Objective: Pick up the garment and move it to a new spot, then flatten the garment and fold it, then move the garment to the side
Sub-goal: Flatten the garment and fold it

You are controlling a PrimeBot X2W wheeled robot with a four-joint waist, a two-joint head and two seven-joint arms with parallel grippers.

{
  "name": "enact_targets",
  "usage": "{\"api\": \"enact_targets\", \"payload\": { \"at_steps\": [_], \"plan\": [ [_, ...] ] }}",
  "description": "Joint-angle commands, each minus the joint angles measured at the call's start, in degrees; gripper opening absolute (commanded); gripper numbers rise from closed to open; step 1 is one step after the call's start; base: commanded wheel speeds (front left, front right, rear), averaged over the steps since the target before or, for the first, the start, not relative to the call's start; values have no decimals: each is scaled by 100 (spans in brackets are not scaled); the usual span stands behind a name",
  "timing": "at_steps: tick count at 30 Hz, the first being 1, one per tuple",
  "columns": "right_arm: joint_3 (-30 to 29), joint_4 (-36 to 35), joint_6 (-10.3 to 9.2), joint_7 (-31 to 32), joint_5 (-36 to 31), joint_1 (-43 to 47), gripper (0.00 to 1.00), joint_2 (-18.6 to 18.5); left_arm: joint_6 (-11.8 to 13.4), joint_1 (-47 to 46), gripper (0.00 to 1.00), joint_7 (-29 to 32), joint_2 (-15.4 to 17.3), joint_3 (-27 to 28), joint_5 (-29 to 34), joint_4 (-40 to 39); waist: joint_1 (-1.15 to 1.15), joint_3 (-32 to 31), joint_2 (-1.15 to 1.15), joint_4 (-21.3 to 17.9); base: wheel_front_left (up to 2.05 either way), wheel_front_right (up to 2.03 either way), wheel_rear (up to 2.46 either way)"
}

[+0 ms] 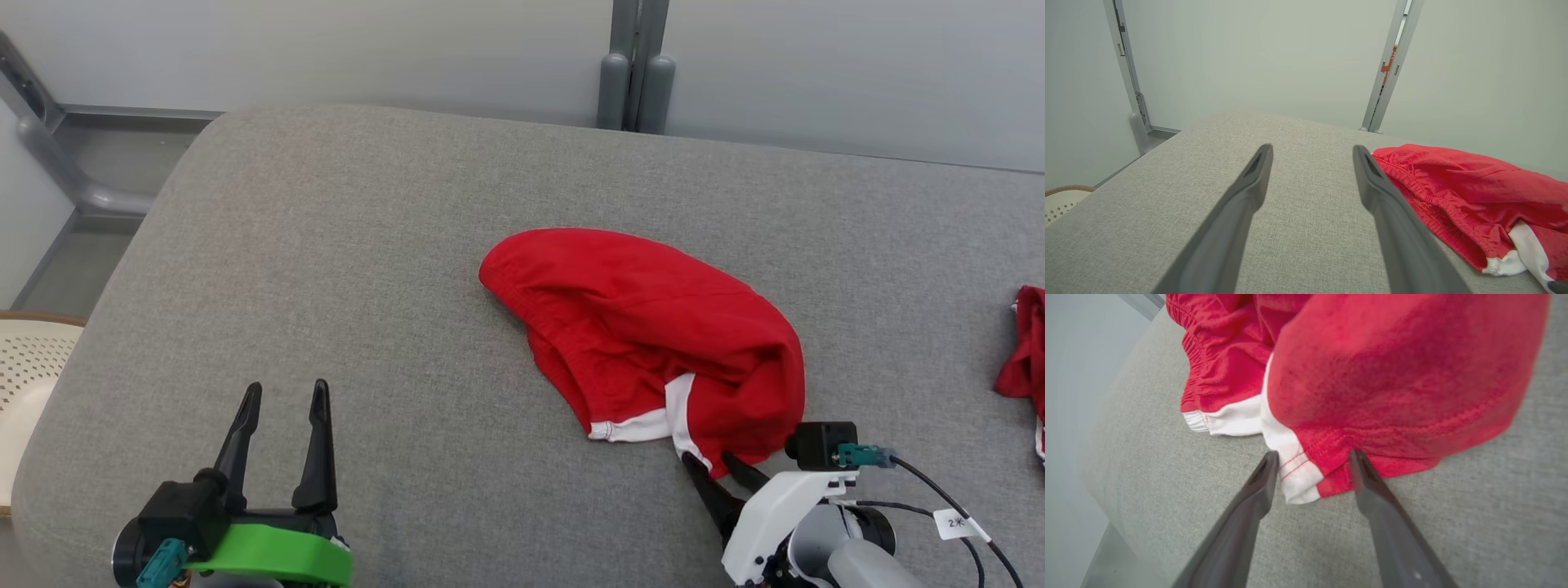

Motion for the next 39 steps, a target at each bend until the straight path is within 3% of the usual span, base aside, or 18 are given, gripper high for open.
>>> {"api": "enact_targets", "payload": {
  "at_steps": [1,9,18,23,28,29,30,31,35,39],
  "plan": [
    [56,67,-4,-35,-41,-37,0,7,5,-66,100,-16,-4,27,41,3,0,27,0,-4,0,0,0],
    [-8,-497,-4,-202,-58,16,0,-488,-27,23,100,-16,-50,38,52,101,0,-121,0,-316,0,0,0],
    [-777,-1710,-4,512,149,-19,0,-1610,-86,-81,100,-15,-98,-23,87,140,0,105,0,-624,0,0,0],
    [-651,-1583,-4,1015,110,-448,0,-2256,-136,-329,100,-14,-72,-111,153,161,0,487,0,-611,0,0,0],
    [-227,-1011,-5,1072,20,-1030,0,-2684,-156,-551,100,-7,-46,-165,192,225,0,726,0,-576,0,0,0],
    [-151,-872,-5,1062,22,-1100,30,-2704,-157,-565,100,-7,-48,-172,193,249,0,729,0,-579,0,0,0],
    [-46,-668,-5,1050,-12,-1185,92,-2728,-154,-582,100,-8,-56,-183,195,281,0,722,0,-586,0,0,0],
    [27,-536,-5,1015,-36,-1246,100,-2727,-154,-594,100,-8,-67,-197,191,314,0,691,0,-594,0,0,0],
    [140,-157,-5,570,45,-1418,100,-2580,-168,-575,100,-9,-72,-229,166,407,0,463,0,-690,0,0,0],
    [72,-260,-6,-52,129,-1322,100,-2444,-155,-425,100,-9,-29,-218,137,469,0,85,0,-897,0,0,0]
  ]
}}
